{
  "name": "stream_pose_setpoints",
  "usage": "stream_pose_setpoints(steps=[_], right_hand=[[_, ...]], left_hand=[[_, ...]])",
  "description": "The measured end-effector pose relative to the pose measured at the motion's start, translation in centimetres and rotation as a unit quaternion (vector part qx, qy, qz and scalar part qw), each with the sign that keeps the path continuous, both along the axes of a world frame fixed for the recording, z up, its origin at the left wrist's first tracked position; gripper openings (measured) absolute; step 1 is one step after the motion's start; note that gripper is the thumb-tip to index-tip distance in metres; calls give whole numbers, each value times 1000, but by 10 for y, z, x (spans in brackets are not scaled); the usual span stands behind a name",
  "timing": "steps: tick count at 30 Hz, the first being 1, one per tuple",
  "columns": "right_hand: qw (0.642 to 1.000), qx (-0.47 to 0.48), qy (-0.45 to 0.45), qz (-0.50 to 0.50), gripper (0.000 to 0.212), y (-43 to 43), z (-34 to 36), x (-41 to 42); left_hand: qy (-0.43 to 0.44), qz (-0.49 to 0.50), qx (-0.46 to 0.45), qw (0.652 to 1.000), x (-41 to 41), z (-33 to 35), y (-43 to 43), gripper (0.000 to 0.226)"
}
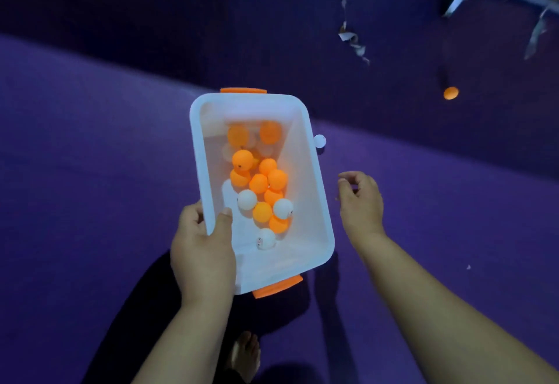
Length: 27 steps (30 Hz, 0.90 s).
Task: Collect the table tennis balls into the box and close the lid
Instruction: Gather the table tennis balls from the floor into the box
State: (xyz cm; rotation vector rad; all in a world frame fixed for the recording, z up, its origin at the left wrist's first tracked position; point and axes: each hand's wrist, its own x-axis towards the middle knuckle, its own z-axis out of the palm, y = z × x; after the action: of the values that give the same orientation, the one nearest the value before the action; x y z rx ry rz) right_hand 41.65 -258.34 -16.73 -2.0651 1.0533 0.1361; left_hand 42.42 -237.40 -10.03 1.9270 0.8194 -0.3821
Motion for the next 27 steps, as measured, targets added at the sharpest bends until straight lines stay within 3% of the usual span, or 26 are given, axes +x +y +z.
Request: stream_pose_setpoints(steps=[4,11,13,16,19,22,24,27], right_hand=[[990,-49,113,67,28,-35,-63,27],[962,-20,238,134,52,-50,-139,99],[959,-30,241,145,49,-50,-155,118],[946,-66,252,195,28,-47,-177,137],[940,-76,260,207,27,-48,-196,141],[949,-59,263,163,29,-52,-200,134],[968,-35,233,82,36,-53,-192,129],[989,-35,101,-99,36,-50,-156,134]], left_hand=[[9,8,2,1000,43,-32,-21,10],[22,-20,15,999,123,-73,-43,16],[28,-32,27,999,140,-80,-42,16],[38,-20,27,999,158,-89,-40,11],[34,-13,33,999,172,-96,-40,10],[32,-13,44,998,182,-99,-44,8],[28,-18,48,998,188,-100,-46,9],[26,-27,43,998,193,-97,-54,7]])
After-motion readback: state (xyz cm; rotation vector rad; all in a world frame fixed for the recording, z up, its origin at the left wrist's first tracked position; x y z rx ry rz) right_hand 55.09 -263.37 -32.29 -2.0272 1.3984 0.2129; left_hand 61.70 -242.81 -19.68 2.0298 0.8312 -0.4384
